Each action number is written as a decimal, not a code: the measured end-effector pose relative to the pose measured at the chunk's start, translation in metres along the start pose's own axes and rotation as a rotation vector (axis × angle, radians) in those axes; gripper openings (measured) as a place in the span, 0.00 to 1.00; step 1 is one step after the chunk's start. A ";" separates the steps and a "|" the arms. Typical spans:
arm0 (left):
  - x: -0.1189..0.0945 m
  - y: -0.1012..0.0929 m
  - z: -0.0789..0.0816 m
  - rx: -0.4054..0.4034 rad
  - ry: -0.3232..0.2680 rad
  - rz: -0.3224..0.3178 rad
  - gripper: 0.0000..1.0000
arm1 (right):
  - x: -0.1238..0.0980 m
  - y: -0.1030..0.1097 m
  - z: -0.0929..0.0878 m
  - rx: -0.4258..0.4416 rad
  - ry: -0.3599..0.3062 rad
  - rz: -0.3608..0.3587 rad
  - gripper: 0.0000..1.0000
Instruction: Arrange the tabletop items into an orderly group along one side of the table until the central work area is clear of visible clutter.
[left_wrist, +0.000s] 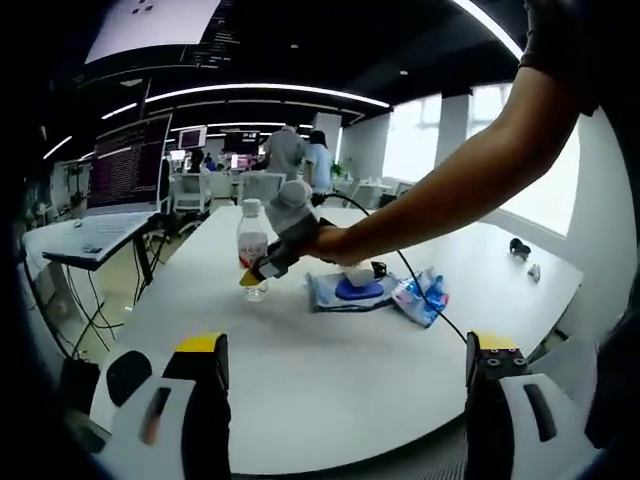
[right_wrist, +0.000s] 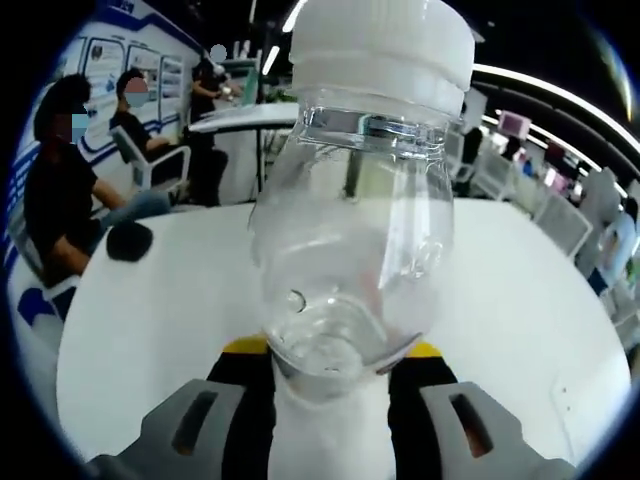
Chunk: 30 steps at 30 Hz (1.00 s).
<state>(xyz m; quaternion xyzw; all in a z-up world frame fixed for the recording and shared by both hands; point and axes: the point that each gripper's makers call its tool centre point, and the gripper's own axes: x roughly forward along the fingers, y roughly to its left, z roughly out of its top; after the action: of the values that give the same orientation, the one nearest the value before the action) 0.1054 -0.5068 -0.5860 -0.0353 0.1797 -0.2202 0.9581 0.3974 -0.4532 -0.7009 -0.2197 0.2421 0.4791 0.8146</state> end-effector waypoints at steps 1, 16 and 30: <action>0.000 0.000 0.000 0.000 0.001 0.002 0.99 | 0.001 0.000 0.000 -0.001 -0.001 -0.003 0.39; 0.004 -0.005 -0.002 0.018 0.016 -0.013 0.98 | 0.018 -0.010 0.003 0.025 -0.009 -0.028 0.39; 0.002 0.004 0.000 -0.047 -0.004 0.006 0.97 | 0.034 -0.032 0.011 0.081 -0.055 -0.065 0.40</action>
<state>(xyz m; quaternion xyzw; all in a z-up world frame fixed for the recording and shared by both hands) 0.1083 -0.5039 -0.5871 -0.0575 0.1829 -0.2129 0.9581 0.4418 -0.4376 -0.7084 -0.1808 0.2315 0.4480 0.8444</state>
